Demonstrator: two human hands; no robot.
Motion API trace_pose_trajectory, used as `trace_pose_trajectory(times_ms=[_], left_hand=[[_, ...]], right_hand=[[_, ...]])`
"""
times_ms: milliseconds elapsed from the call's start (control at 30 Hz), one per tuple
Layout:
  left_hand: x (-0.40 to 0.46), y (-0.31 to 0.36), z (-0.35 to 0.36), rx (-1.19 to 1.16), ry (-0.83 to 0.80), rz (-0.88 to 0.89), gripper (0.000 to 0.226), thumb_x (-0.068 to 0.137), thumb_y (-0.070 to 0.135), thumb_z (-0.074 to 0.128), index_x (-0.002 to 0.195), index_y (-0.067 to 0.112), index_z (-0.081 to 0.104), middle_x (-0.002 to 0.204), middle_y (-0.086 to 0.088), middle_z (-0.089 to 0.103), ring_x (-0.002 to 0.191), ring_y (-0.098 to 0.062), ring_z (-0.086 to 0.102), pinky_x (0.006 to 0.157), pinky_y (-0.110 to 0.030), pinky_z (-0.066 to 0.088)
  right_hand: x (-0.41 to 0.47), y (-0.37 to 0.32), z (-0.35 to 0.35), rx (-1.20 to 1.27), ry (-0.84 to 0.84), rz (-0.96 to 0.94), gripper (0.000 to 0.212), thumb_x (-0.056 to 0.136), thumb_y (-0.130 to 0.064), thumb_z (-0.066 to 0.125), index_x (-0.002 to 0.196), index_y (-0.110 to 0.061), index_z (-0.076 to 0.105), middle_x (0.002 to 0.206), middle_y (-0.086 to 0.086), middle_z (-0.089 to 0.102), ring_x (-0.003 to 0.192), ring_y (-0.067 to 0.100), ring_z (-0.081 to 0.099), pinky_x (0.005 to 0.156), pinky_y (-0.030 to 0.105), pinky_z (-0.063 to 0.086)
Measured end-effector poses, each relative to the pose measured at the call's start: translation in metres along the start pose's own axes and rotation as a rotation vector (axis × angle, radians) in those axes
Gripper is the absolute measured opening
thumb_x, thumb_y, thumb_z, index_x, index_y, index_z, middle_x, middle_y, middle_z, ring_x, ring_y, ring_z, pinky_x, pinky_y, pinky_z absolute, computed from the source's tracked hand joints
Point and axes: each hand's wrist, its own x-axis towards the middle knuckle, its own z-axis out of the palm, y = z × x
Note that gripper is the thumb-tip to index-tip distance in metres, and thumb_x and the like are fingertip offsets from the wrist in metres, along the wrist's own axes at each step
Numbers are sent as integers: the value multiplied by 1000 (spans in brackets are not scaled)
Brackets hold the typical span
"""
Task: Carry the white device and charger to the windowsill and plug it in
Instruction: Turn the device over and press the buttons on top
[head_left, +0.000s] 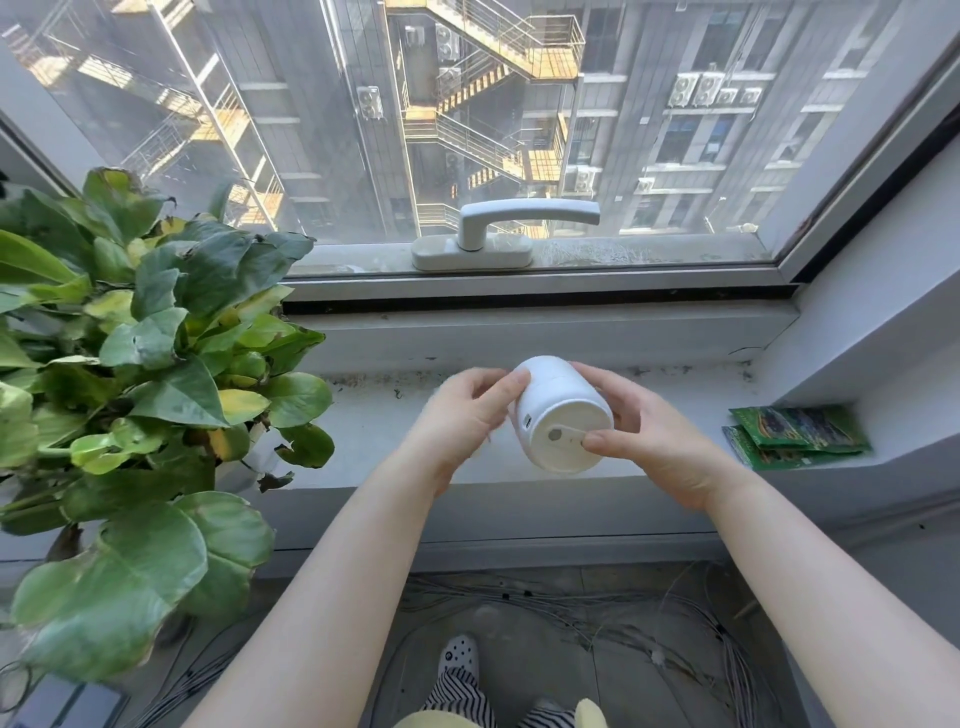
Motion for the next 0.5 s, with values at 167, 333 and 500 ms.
trace_pose_trajectory(times_ms=[167, 333, 500], left_hand=[[-11, 16, -4, 221, -119, 70, 72, 75, 58, 64, 139, 28, 48, 132, 14, 59, 121, -6, 55, 96, -25, 44], [-9, 13, -8, 215, -153, 14, 77, 68, 53, 74, 134, 21, 53, 123, 8, 66, 112, -6, 63, 99, -30, 49], [-5, 4, -5, 3, -63, -67, 63, 72, 53, 69, 123, 15, 61, 118, -4, 69, 99, -17, 71, 87, -29, 57]], right_hand=[[3, -16, -3, -146, -143, 87, 57, 74, -49, 63, 130, -39, 56, 124, -2, 67, 115, 19, 62, 96, 42, 50], [10, -23, -4, -232, -149, 122, 46, 79, -59, 54, 120, -42, 62, 117, -8, 69, 112, 15, 61, 96, 46, 51], [14, -14, 0, -72, 18, 94, 59, 74, -59, 62, 128, -35, 57, 125, -10, 65, 118, 10, 59, 85, 32, 54]])
